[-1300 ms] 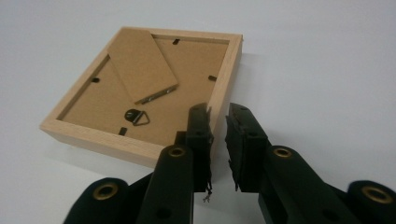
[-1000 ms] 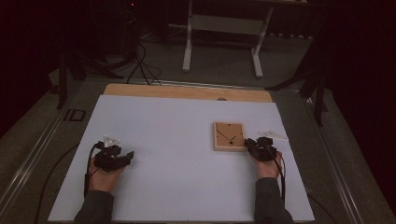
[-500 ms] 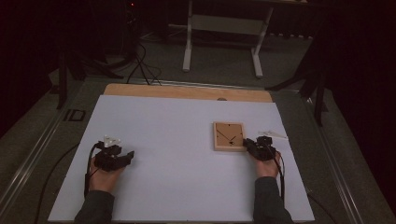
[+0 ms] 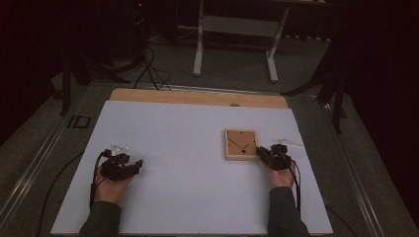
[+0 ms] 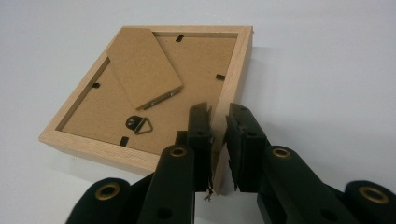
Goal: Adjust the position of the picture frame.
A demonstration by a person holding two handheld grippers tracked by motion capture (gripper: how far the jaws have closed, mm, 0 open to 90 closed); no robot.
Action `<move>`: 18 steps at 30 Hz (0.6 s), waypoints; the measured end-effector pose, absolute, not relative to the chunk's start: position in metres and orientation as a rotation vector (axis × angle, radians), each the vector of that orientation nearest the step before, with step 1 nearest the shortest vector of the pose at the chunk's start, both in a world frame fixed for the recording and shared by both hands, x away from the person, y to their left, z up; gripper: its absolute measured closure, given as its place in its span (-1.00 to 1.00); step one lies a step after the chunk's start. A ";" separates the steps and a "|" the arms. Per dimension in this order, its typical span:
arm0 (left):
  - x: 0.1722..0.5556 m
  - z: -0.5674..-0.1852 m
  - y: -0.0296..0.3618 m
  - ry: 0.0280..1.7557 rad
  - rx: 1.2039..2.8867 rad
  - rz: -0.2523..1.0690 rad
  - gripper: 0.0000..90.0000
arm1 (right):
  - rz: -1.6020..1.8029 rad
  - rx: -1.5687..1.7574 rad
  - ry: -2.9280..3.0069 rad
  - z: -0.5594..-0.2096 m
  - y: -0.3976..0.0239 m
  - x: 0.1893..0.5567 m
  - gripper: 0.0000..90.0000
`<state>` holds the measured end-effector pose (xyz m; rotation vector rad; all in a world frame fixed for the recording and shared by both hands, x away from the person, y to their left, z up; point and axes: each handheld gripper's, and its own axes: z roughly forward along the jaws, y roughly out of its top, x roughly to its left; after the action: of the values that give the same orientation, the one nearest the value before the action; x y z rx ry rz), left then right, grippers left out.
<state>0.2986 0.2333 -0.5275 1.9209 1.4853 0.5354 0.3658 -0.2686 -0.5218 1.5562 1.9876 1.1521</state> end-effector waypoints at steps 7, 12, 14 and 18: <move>0.299 -0.527 0.233 1.482 1.922 0.535 -0.01 | 1.159 1.524 2.015 -0.522 -0.263 0.364 0.77; 0.299 -0.528 0.233 1.481 1.923 0.534 -0.01 | 1.170 1.475 2.058 -0.522 -0.254 0.362 0.78; 0.299 -0.528 0.232 1.481 1.924 0.532 -0.01 | 1.163 1.467 2.066 -0.522 -0.252 0.362 0.78; 0.299 -0.528 0.232 1.478 1.925 0.531 -0.01 | 1.153 1.414 2.110 -0.521 -0.240 0.360 0.78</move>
<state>0.2994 0.2320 -0.5281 1.9252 1.4779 0.5315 0.3602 -0.2400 -0.5210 1.4140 2.1098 1.1530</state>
